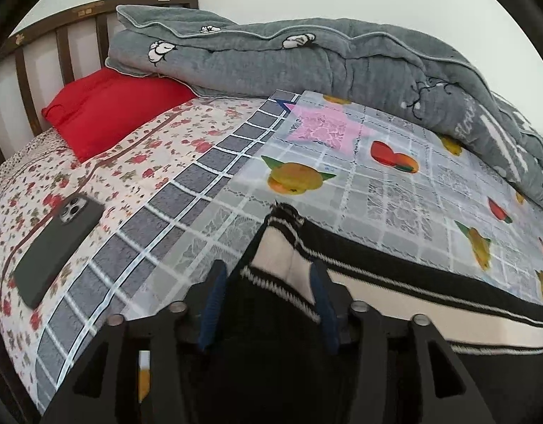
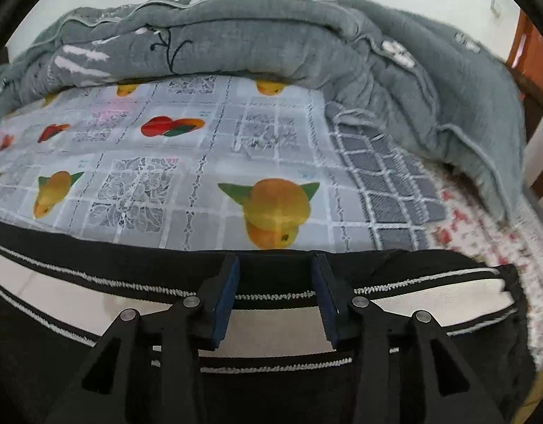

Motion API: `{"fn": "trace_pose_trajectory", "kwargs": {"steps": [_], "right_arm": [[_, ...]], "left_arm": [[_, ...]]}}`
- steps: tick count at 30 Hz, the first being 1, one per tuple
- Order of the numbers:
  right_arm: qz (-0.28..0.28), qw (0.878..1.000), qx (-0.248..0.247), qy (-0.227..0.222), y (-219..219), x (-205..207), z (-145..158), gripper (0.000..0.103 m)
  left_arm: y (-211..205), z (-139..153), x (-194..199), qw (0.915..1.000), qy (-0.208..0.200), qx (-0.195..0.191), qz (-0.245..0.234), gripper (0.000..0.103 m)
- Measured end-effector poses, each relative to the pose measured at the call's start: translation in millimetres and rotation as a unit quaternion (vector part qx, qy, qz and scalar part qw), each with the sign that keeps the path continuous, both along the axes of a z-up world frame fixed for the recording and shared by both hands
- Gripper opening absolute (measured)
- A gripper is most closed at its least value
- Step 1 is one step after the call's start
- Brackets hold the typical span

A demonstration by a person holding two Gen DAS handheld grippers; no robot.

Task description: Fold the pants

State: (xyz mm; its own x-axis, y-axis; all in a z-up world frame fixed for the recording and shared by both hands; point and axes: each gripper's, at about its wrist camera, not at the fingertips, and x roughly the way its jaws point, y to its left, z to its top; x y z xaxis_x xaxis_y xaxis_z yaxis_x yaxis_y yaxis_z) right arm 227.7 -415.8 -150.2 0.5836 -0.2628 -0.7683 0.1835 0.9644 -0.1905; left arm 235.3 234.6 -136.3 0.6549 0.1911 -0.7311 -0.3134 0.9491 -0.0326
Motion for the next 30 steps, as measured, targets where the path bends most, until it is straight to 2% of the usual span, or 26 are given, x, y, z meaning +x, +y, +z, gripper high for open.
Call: {"fn": "trace_pose_trajectory", "kwargs": {"steps": [3,10,15,18,22,26,30], "right_arm": [[-0.003,0.999,0.031,-0.015,14,-9,13,0.05],[0.006,0.997,0.045,-0.06,68,-47,37,0.05],[0.034,0.994,0.082,-0.061,99,-66,40,0.05],[0.05,0.993,0.091,-0.061,118,-74,38,0.05],[0.057,0.992,0.093,-0.066,136,-82,36,0.05],[0.062,0.992,0.095,-0.065,142,-88,34,0.05],[0.059,0.992,0.09,-0.063,137,-96,30,0.05]], "left_arm": [[0,7,-18,0.9999,-0.011,-0.002,0.004,0.059],[-3,16,-75,0.999,-0.023,-0.035,-0.016,0.059],[2,22,-115,0.9982,-0.037,-0.04,-0.028,0.059],[17,18,-137,0.9977,-0.038,-0.054,-0.015,0.059],[39,0,-156,0.9939,-0.038,-0.103,0.001,0.059],[54,-29,-160,0.9855,-0.024,-0.168,0.008,0.059],[51,-35,-159,0.9857,-0.044,-0.162,0.009,0.058]]}}
